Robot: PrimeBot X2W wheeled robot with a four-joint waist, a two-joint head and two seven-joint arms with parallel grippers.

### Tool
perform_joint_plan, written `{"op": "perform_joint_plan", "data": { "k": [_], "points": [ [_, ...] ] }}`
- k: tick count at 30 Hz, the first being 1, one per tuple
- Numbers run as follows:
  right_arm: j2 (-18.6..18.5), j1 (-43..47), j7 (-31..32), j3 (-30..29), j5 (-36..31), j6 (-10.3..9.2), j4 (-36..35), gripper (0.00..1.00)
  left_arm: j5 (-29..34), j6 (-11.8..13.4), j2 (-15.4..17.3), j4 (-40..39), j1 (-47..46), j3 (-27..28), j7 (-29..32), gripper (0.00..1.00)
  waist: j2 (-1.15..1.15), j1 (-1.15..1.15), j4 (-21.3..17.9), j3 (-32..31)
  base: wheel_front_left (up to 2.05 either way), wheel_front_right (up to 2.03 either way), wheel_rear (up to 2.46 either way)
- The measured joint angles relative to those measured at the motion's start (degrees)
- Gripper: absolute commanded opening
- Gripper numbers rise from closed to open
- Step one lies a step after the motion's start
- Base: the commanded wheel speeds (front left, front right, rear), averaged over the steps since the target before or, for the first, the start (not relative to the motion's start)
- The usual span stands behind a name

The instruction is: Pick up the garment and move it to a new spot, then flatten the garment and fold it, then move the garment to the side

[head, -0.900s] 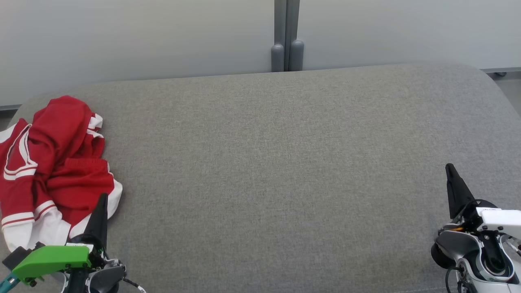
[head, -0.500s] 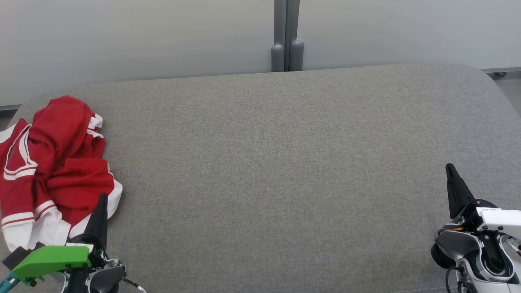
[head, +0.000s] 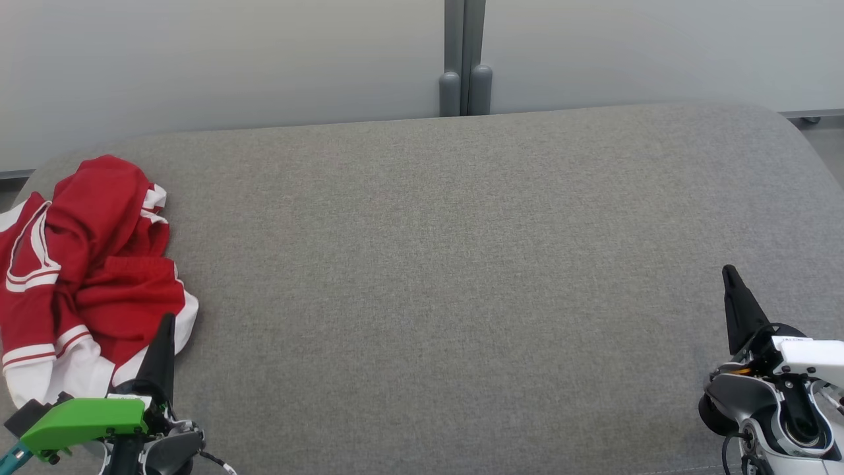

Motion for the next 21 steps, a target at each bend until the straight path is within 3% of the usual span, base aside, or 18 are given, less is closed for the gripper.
{"op": "perform_joint_plan", "data": {
  "k": [21],
  "points": [
    [0.02, 0.0, 0.01, -0.09, 0.0, 0.0, 0.0, 0.0, 0.0, 0.0, -0.01, 0.0, 0.0, 0.02, 0.08, 0.0, 0.0, 0.0, 0.0, 0.0, 0.0, 0.0, 0.0]
  ]
}}
